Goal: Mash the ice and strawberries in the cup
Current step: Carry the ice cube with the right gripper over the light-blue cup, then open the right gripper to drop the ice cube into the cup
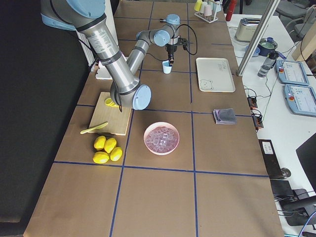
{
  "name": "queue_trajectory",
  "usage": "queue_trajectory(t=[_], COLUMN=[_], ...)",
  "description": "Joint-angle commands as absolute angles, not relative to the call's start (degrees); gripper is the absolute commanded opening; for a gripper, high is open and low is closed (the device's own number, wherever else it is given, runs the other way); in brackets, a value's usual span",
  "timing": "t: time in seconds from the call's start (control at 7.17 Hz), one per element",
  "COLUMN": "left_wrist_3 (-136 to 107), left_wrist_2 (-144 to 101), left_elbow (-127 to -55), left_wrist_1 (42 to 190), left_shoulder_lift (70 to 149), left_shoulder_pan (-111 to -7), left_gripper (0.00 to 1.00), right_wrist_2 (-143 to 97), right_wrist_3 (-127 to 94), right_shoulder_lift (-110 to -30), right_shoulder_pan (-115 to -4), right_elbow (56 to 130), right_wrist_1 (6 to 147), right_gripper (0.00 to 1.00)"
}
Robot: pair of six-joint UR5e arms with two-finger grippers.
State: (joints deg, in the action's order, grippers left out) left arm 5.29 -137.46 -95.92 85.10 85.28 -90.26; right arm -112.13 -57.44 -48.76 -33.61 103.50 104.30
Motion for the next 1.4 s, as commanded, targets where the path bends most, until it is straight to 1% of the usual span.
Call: queue_trajectory(t=[0.0, 0.7, 0.98, 1.12, 1.26], left_wrist_3=[5.36, 5.36, 5.36, 5.36, 5.36], left_wrist_2=[-137.46, -137.37, -137.37, -137.37, -137.37], left_elbow=[-95.71, -95.54, -95.54, -95.54, -95.45], left_wrist_1=[85.17, 85.08, 85.08, 85.08, 85.08], left_shoulder_lift=[85.25, 85.25, 85.34, 85.34, 85.34], left_shoulder_pan=[-90.26, -90.26, -90.26, -90.26, -90.26], left_gripper=[1.00, 1.00, 1.00, 1.00, 1.00], right_wrist_2=[-108.99, -106.61, -106.52, -106.52, -106.44], right_wrist_3=[-59.85, -60.82, -61.17, -61.17, -61.17], right_shoulder_lift=[-45.97, -43.25, -42.81, -42.63, -42.37], right_shoulder_pan=[-29.19, -26.63, -26.28, -26.28, -26.37], right_elbow=[96.45, 94.58, 94.31, 94.22, 94.22], right_wrist_1=[97.68, 97.65, 97.65, 97.65, 97.65], right_gripper=[0.01, 0.02, 0.04, 0.24, 0.53])
